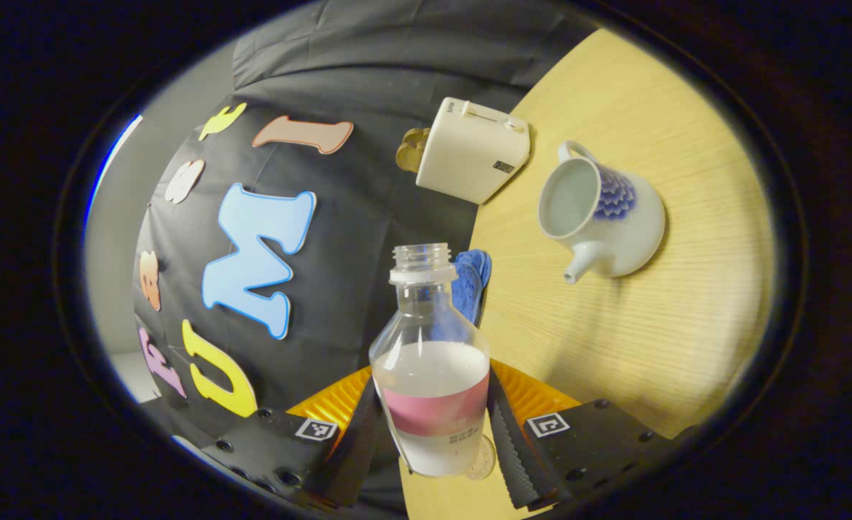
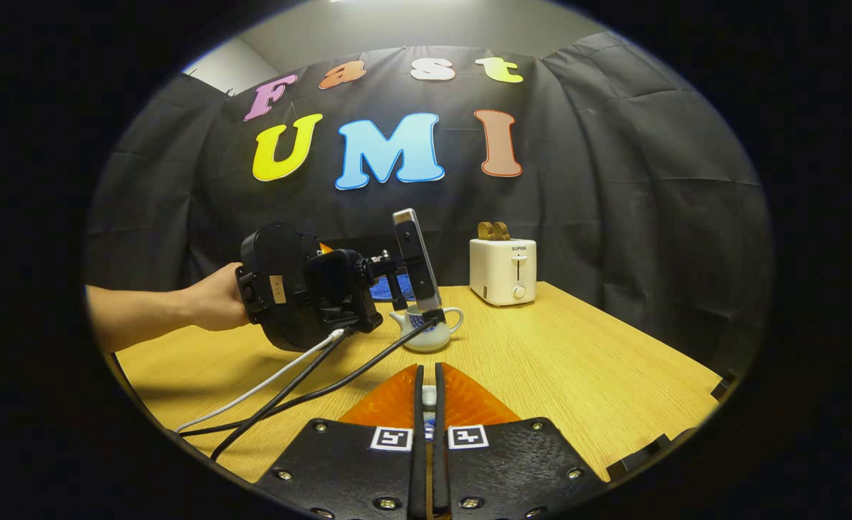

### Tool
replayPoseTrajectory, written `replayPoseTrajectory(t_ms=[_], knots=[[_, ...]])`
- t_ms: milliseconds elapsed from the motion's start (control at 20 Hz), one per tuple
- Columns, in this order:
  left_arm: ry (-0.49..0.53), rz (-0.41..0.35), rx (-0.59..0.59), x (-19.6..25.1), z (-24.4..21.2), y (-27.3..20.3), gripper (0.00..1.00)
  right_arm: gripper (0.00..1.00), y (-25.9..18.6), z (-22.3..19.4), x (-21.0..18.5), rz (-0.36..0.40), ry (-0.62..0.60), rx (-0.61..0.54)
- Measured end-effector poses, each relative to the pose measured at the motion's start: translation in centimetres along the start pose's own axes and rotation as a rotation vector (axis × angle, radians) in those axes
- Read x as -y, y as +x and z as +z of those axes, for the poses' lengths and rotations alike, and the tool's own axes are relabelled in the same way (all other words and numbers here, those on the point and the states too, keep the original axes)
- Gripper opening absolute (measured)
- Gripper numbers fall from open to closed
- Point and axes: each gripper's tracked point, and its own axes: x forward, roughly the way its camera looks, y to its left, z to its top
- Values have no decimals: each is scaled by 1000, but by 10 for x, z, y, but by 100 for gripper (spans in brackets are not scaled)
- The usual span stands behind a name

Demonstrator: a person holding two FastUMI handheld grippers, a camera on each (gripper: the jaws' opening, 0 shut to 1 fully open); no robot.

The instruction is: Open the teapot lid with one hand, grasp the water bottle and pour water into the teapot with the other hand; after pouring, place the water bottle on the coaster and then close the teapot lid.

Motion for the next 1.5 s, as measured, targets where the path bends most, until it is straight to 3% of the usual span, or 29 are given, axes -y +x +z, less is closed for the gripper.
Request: replayPoseTrajectory(t_ms=[500, 700, 1500], knots=[[188, -29, 0, 12, 14, 6, 87, 4, 0, -2, 1, 6, 11, -3], [305, -3, 11, 8, 24, 5, 86, 4, -1, -2, 2, 4, 16, -2], [542, -23, 11, 8, 40, 10, 87, 4, -2, -3, 5, 8, 30, -10]])
